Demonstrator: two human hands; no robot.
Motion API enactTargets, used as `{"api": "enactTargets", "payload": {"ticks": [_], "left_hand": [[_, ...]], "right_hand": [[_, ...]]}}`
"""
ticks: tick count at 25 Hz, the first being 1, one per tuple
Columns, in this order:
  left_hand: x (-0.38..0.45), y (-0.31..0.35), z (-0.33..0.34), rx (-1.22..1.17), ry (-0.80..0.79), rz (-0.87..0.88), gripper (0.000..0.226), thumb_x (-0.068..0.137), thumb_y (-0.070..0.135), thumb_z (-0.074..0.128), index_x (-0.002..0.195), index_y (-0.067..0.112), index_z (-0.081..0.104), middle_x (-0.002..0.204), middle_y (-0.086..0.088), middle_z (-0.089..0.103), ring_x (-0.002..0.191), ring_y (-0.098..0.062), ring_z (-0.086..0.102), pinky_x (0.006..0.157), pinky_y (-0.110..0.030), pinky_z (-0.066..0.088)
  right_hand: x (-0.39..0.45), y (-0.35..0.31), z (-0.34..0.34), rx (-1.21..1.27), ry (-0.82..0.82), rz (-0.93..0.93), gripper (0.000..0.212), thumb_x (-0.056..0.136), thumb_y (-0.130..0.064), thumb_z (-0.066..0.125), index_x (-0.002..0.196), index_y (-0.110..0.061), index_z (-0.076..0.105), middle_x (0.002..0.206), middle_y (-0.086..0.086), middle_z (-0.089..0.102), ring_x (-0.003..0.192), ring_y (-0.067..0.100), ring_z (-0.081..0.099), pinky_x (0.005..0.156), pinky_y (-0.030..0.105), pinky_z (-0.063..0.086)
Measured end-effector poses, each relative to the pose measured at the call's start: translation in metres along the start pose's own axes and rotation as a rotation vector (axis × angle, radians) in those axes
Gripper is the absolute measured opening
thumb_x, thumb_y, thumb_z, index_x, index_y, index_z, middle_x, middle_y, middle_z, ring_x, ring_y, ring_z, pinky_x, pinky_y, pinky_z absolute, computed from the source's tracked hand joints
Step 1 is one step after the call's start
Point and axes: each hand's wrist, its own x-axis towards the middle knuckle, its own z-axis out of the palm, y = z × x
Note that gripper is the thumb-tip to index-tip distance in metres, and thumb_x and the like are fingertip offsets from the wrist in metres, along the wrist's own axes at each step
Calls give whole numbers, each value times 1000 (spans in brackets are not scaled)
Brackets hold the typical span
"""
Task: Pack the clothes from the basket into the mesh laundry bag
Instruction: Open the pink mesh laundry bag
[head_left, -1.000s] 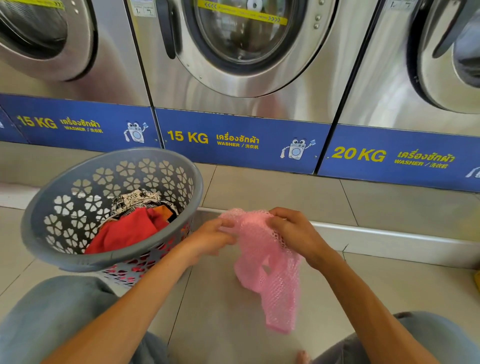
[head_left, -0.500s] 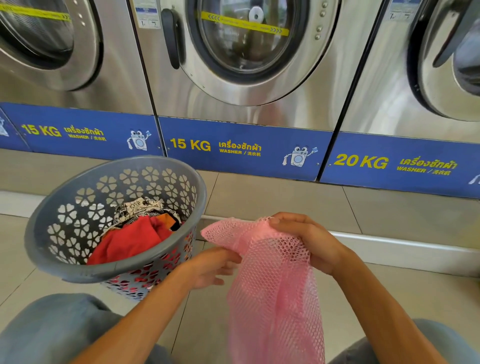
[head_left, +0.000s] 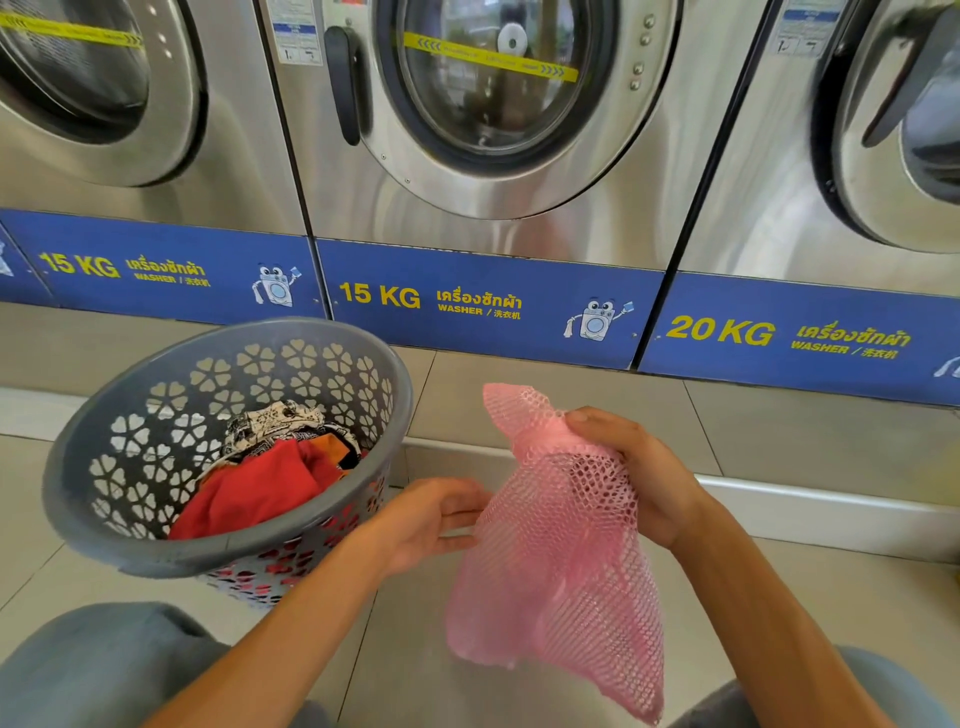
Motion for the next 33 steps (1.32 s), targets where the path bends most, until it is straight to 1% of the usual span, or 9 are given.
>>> {"api": "enactTargets", "payload": {"ticks": [2,6,11,14,18,22,26,28,33], "left_hand": [[3,-4,7,35,-32,7,43,91,18,60,131,3,61,131,-15,65,113,-25,63,105,-44,47],[5,-7,12,55,-71,100,50,85,15,68,134,20,59,120,-5,70,110,-21,63,103,-42,48],[2,2,4,18,1,180,23,87,23,69,110,20,70,110,-1,71,105,-20,59,91,-36,42],[-4,20,-7,-34,80,217,21,93,20,65,112,13,68,111,-9,72,99,-23,66,90,-35,49],[-15,34,-16,-105,172,272,26,95,18,62,118,8,67,113,-12,73,93,-23,68,86,-37,52],[-23,40,-13,-147,104,280,29,93,15,65,120,6,67,115,-16,72,99,-28,68,94,-44,53],[-24,34,2,-109,140,335,20,93,12,65,112,6,69,102,-12,75,84,-22,73,73,-33,59],[-23,30,8,-85,150,363,18,94,12,65,110,6,69,97,-11,75,81,-21,73,70,-31,59],[-24,26,16,5,127,383,18,89,13,71,105,4,70,102,-16,75,95,-30,72,86,-42,57]], "right_hand": [[0,1,4,19,-18,3,9,83,-17,67,85,-8,68,73,5,61,60,15,57,56,26,49],[3,5,7,49,-51,47,10,84,-19,66,77,-13,69,72,4,61,62,16,58,62,30,49],[8,3,-3,55,-37,31,14,88,-23,62,81,-13,68,75,5,61,64,17,58,63,32,48],[10,-5,-16,-153,145,-46,17,92,-23,62,83,-12,71,74,5,62,65,18,58,63,32,48],[15,-2,-30,-597,371,-109,21,92,-35,67,86,-18,78,82,-4,73,78,17,65,79,33,50],[22,16,-13,-820,284,-106,15,89,-41,68,92,-28,77,90,-13,76,90,10,69,88,34,54],[23,42,16,-1037,221,-284,12,87,-38,72,94,-29,74,95,-17,69,90,5,64,76,22,52],[25,49,26,-996,175,-272,17,86,-41,72,94,-26,74,89,-12,74,79,7,68,71,26,58],[31,60,32,-1033,151,-228,25,83,-41,75,94,-20,69,83,-4,73,74,12,69,69,29,61]]}}
